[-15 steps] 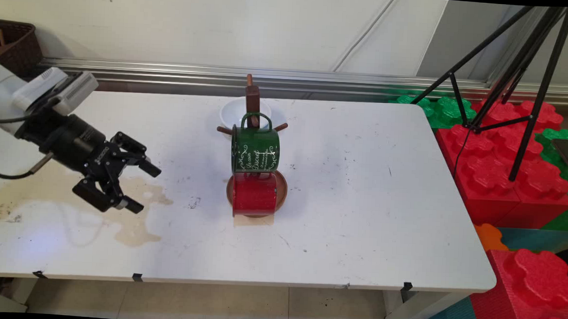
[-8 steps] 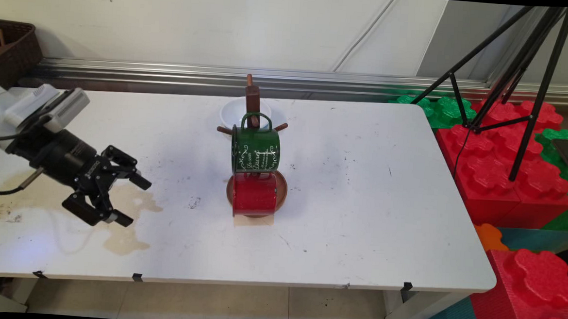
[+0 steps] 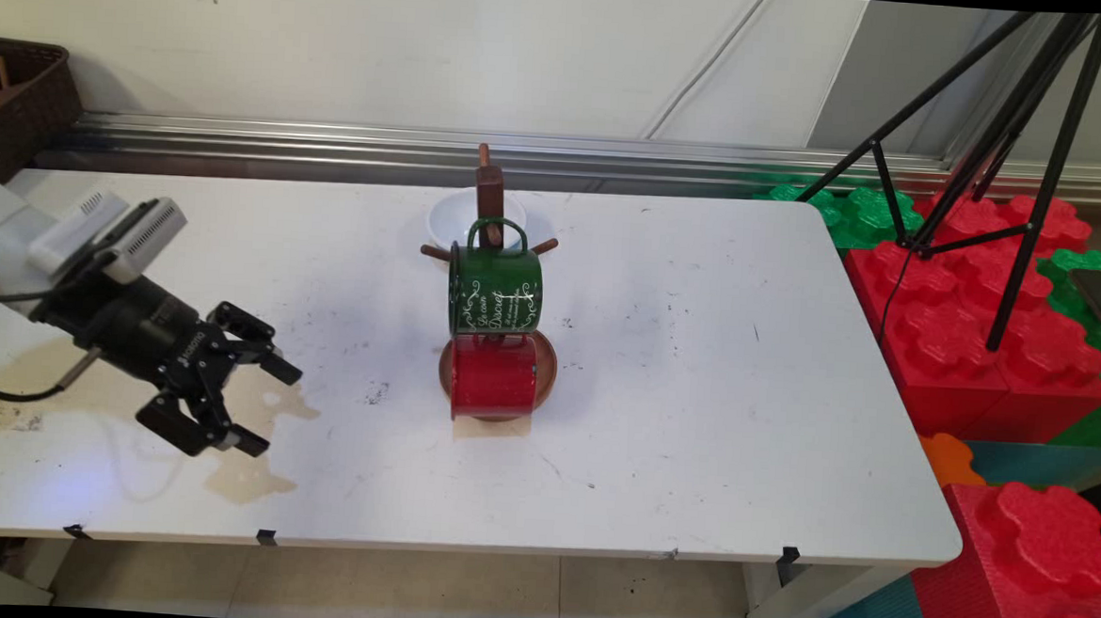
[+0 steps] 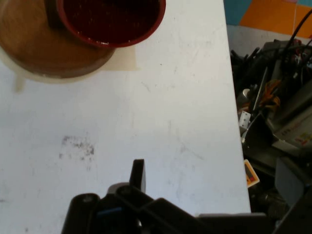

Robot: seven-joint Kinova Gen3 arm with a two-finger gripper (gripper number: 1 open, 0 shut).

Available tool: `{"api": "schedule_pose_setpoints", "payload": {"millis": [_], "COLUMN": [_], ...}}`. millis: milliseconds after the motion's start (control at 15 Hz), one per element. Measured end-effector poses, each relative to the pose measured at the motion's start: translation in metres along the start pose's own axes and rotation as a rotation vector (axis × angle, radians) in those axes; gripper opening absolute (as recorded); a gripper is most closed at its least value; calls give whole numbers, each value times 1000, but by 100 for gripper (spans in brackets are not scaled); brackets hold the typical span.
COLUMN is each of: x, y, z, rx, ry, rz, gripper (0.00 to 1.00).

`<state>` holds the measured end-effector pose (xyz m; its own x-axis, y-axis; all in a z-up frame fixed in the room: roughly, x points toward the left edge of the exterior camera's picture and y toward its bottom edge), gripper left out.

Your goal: Pick up the red mug from the rack

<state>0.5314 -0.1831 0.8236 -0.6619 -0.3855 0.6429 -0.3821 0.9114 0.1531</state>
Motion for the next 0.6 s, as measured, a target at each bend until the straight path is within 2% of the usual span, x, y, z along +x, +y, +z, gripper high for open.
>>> {"api": "schedule_pose_setpoints", "payload": {"millis": [600], "x": [12], "y": [1], "z": [38], "rx": [24], "ry": [36], "rz": [-17], "gripper": [100]}}
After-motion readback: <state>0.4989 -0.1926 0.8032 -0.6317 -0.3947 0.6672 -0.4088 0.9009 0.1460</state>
